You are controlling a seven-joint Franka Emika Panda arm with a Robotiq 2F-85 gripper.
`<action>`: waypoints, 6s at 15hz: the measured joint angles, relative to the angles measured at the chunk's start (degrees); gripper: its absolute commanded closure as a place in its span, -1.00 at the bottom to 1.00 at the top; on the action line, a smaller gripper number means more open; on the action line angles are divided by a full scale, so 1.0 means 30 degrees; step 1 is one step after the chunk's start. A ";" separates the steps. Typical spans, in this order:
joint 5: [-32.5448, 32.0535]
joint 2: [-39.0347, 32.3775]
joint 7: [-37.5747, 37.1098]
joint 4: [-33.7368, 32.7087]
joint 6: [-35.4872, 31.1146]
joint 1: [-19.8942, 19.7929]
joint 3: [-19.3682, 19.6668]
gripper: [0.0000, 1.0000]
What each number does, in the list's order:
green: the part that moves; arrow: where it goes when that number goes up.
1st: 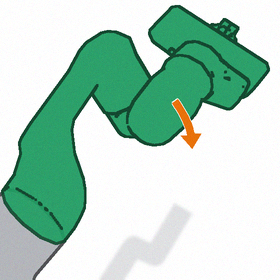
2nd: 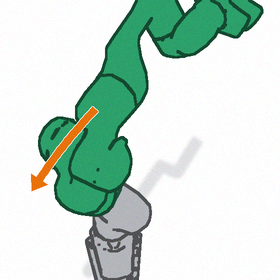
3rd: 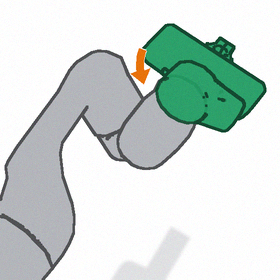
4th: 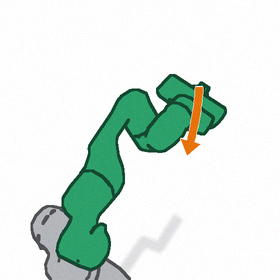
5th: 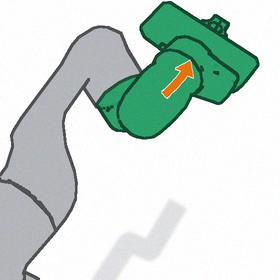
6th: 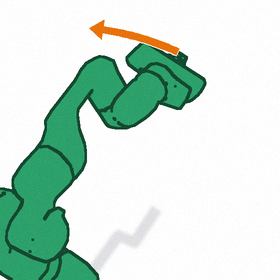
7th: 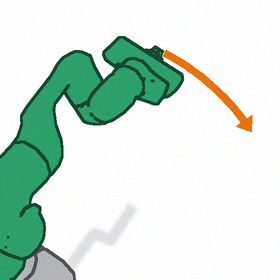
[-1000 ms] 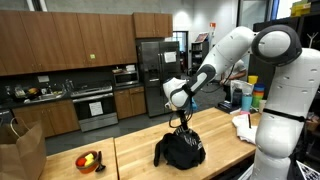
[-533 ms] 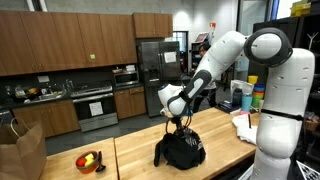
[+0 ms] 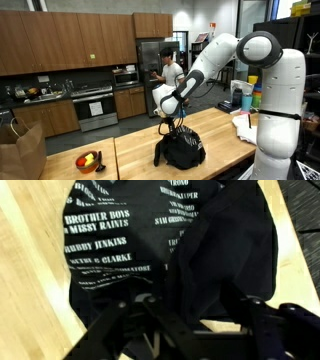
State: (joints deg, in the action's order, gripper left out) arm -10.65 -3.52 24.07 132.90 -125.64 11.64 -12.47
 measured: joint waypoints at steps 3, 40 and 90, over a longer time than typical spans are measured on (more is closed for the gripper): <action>0.0423 -0.0285 -0.0114 -0.0513 0.0011 -0.0014 0.0023 0.87; -1.2741 -0.0900 -0.0001 -2.2764 1.9105 0.1865 -0.2306 0.98; -1.1847 0.4586 -1.9387 0.2903 1.4005 -0.7606 0.5895 -0.07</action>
State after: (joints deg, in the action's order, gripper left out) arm -46.19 10.24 -34.09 141.61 -83.63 -11.18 5.22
